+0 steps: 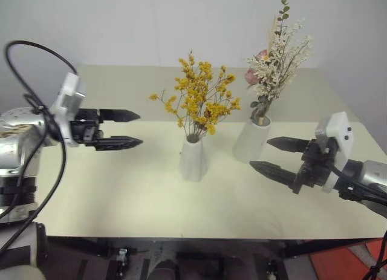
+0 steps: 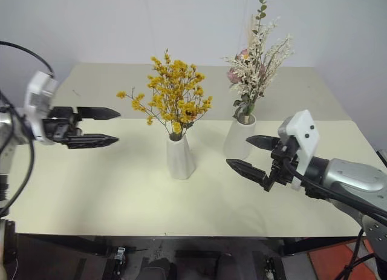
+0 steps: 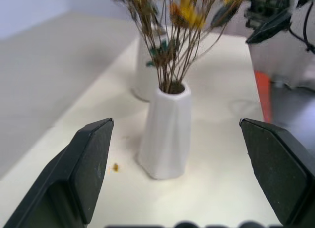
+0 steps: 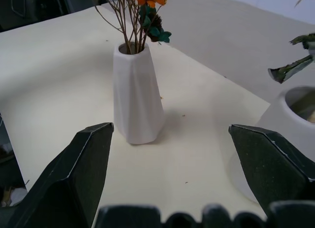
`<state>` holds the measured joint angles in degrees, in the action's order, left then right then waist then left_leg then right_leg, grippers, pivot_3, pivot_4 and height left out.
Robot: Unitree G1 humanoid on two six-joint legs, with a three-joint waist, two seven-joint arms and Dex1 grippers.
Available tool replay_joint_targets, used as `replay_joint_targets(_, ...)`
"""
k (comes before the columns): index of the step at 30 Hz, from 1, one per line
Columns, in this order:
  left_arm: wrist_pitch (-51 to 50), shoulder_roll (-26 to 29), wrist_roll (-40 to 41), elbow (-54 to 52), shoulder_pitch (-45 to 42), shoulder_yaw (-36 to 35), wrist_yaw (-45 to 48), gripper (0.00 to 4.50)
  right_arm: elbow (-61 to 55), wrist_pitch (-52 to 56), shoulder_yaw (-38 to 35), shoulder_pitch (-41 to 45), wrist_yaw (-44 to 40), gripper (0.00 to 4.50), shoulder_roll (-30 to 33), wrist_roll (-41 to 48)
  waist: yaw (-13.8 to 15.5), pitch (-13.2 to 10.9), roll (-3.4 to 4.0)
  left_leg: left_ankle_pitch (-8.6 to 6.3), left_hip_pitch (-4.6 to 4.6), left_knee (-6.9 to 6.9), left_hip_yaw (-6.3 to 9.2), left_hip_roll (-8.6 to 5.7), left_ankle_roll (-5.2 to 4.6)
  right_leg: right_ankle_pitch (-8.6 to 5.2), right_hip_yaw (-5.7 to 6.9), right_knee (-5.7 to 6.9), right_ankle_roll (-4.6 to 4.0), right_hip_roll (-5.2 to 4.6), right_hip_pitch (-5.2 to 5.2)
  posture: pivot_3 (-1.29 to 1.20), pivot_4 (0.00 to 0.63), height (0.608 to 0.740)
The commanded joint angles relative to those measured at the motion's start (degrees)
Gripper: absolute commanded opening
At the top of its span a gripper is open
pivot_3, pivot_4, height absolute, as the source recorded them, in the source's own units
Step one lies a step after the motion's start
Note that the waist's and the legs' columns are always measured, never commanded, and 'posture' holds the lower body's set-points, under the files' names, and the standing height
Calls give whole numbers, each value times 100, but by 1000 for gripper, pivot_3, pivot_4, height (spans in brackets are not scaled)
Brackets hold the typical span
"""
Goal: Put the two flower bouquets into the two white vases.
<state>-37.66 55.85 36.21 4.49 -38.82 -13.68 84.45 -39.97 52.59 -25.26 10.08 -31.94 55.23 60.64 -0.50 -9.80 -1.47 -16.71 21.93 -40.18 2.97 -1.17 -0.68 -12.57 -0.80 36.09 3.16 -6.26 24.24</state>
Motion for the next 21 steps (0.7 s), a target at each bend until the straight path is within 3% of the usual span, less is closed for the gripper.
replay_joint_targets(1, -395, 298, 512, -840, 450, -619, -184, 4473, 54, -21, -965, -325, -405, 4500, 233, 231, 5, 0, 0, 0, 1, 1, 0, 0, -1, 0, 0, 2, 0, 0, 0, 0, 150, 740)
replay_joint_targets(7, -826, 550, 1087, -1555, 1441, -1390, -355, 4473, 573, 19, -2192, -1113, -1243, 4500, 502, 114, -17, 0, 0, -4, -13, 4, -7, 4, -7, 0, -4, -3, 0, 0, -5, 0, 150, 740)
replay_joint_targets(12, -722, 488, 1151, -1858, 2158, -1625, -474, 4473, 1068, -368, -2809, -1903, -2294, 4500, 684, -649, -19, 1, 2, -5, -59, 27, -27, 4, -8, -2, -21, -9, -2, 1, -36, 0, 150, 740)
replay_joint_targets(21, -734, 400, 1432, -2012, 2688, -1902, -921, 4473, 1521, -1002, -3068, -2329, -3319, 4500, 669, -1358, -35, 2, 1, -5, -71, 36, -40, 8, -8, -2, -35, -7, -2, 2, -34, 0, 150, 740)
